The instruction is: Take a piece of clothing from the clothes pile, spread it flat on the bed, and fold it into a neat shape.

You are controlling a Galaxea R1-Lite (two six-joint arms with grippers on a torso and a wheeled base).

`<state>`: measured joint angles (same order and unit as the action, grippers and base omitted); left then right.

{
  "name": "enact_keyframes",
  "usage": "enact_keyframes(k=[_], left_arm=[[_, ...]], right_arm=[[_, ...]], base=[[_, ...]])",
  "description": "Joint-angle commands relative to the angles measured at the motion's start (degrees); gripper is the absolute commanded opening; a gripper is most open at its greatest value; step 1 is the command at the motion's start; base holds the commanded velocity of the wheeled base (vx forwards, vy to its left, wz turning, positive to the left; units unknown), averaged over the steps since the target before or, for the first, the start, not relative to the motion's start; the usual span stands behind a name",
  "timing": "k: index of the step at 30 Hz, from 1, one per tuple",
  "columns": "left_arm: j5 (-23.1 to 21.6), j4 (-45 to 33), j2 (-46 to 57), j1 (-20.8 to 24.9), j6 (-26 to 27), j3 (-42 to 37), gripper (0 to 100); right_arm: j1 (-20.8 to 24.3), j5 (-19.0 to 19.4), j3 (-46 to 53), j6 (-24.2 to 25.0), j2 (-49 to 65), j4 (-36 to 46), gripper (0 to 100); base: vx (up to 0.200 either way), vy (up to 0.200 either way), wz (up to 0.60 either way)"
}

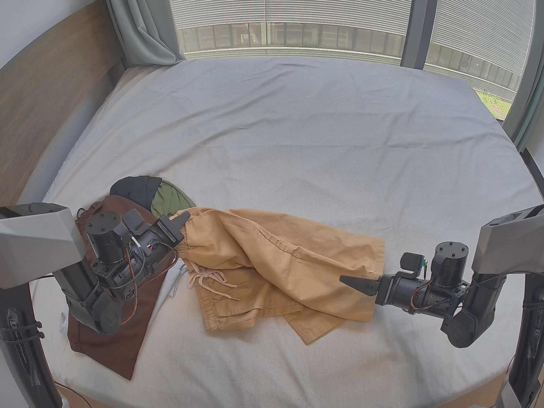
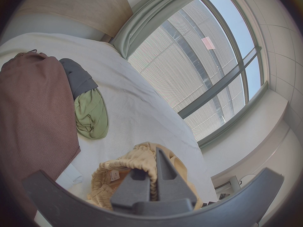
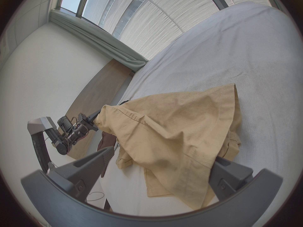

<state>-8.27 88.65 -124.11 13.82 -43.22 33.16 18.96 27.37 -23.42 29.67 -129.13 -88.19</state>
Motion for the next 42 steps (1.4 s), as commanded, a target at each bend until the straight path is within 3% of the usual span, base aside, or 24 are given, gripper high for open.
enact_keyframes(k=[1,14,15,42], left_arm=[[0.0,0.0,0.0,0.0,0.0,0.0,0],[0.0,0.0,-0.1,0.1,0.0,0.1,0],[0.0,0.0,-0.1,0.1,0.0,0.1,0],[-0.1,0.0,-0.1,0.2,-0.1,0.1,0]], right_arm=[[0.1,0.1,-1.3,1.4,-1.3,-0.1,100],[0.2,-0.1,-1.8,2.1,-1.5,-0.1,100],[0.1,-0.1,-1.9,2.1,-1.6,-0.1,0],[-0.2,-0.6,-4.4,2.1,-1.5,-0.1,0]], base=[[0.000,0.000,0.00],[0.000,0.000,0.00],[0.000,0.000,0.00],[0.000,0.000,0.00]])
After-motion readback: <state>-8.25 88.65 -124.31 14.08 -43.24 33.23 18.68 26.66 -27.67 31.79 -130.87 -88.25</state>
